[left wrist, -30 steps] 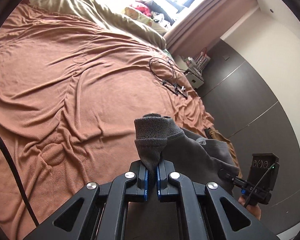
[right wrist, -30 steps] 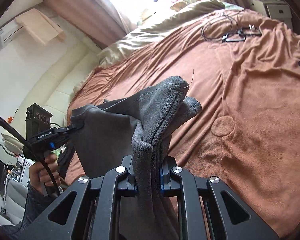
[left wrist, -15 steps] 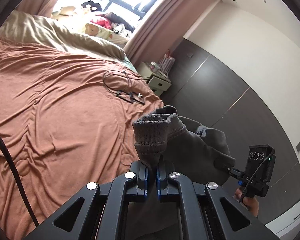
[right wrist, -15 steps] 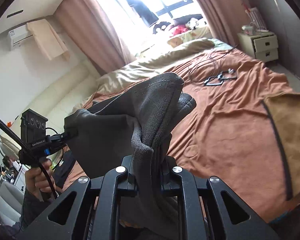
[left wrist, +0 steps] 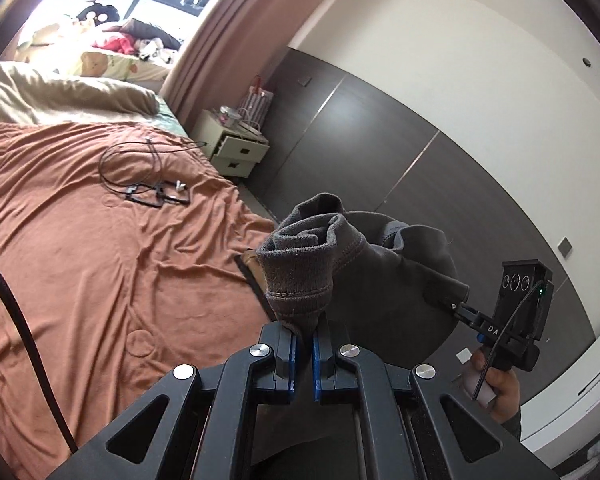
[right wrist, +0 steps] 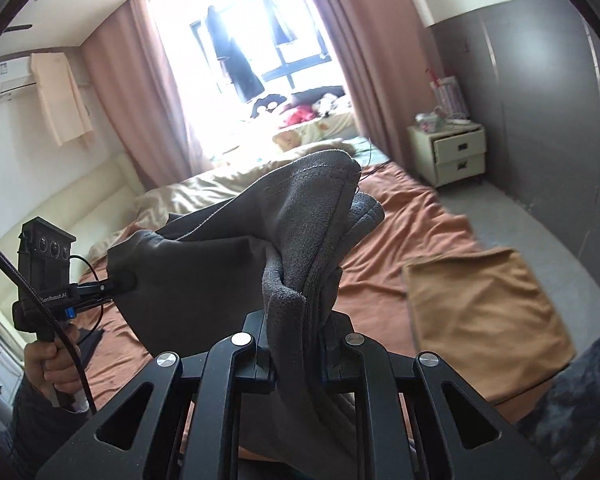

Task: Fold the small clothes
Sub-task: 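Lift the grey shirt strip with both grippers and carry it toward the clothes stack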

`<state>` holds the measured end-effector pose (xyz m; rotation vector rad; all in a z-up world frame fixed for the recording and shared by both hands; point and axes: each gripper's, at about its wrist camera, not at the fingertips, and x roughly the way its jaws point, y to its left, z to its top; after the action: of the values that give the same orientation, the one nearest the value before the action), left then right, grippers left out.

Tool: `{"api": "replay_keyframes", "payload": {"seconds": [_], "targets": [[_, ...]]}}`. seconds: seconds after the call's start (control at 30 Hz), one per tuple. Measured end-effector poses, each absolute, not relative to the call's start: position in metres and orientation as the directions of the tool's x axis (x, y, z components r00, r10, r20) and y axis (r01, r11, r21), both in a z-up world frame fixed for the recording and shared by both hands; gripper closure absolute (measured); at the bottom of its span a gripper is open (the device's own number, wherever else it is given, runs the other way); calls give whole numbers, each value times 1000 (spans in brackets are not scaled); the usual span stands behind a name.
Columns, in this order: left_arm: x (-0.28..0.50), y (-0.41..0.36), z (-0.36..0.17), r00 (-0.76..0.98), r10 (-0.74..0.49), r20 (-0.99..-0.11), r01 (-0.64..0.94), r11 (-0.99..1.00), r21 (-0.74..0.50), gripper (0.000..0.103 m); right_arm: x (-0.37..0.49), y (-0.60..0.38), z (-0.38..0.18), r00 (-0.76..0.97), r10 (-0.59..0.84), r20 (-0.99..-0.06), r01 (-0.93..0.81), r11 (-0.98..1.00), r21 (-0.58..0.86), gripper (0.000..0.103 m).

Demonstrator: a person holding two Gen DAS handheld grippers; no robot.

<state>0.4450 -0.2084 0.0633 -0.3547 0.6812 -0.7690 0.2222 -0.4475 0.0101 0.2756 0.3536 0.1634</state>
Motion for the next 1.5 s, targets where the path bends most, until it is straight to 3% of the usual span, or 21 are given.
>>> {"api": "replay_keyframes", "payload": {"seconds": [0.33, 0.67, 0.97, 1.5], "targets": [[454, -303, 88, 430, -807, -404, 634, 589, -501, 98, 151, -479, 45, 955, 35, -294, 41, 967, 250, 92], [467, -369, 102, 337, -860, -384, 706, 500, -501, 98, 148, -437, 57, 949, -99, -299, 159, 970, 183, 92], [495, -407, 78, 290, -866, -407, 697, 483, -531, 98, 148, -431, 48, 926, -165, -340, 237, 955, 181, 92], [601, -442, 12, 314, -800, -511, 645, 575, -503, 98, 234, -444, 18, 889, -206, -409, 317, 921, 225, 92]]}}
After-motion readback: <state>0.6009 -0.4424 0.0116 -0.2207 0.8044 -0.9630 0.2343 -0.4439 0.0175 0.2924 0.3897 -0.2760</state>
